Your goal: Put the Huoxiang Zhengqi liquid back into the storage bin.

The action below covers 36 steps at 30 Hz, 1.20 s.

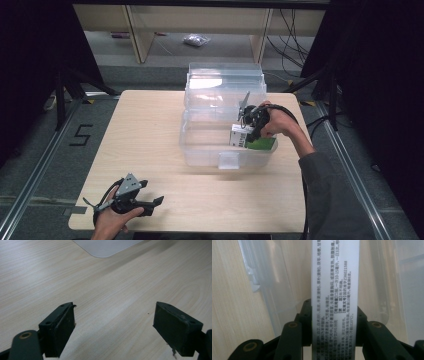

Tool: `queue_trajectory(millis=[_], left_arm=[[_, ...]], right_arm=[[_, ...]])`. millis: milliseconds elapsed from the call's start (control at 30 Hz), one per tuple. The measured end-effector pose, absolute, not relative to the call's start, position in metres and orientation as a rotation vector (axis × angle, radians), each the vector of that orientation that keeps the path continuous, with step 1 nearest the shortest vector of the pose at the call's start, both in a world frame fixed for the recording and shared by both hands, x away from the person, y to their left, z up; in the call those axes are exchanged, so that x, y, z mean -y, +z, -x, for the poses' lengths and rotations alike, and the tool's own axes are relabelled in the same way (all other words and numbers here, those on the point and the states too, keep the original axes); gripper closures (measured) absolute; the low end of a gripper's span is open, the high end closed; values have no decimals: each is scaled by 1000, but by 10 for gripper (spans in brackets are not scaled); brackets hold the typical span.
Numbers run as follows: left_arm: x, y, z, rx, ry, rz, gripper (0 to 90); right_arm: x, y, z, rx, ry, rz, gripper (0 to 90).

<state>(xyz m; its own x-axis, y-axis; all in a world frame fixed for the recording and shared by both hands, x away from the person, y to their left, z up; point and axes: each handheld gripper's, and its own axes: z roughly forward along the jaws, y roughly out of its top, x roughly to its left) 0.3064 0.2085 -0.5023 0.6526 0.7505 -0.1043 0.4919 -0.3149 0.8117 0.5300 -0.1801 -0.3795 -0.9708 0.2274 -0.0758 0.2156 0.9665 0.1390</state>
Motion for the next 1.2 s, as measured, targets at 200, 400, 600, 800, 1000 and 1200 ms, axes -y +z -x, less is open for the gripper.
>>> queue_trajectory(millis=[200, 400, 600, 800, 1000, 1200], left_arm=[[-209, -502, -306, -969, 368, -1984, 168], [-209, -502, -306, -962, 374, -1990, 167], [-209, -502, -306, -962, 376, -1987, 167], [-209, -502, -306, -964, 377, -1987, 167], [-209, -502, -306, -966, 371, -1983, 167], [-209, -501, -305, -970, 378, -1986, 167]], right_arm=[[180, -386, -528, -3034, 200, -367, 641], [182, -395, -528, -3046, 173, -355, 640], [180, -398, -529, -3057, 159, -316, 639], [178, -402, -528, -3065, 121, -307, 638], [178, -405, -530, -3071, 126, -238, 638], [177, -407, -529, -3085, 105, -266, 622]])
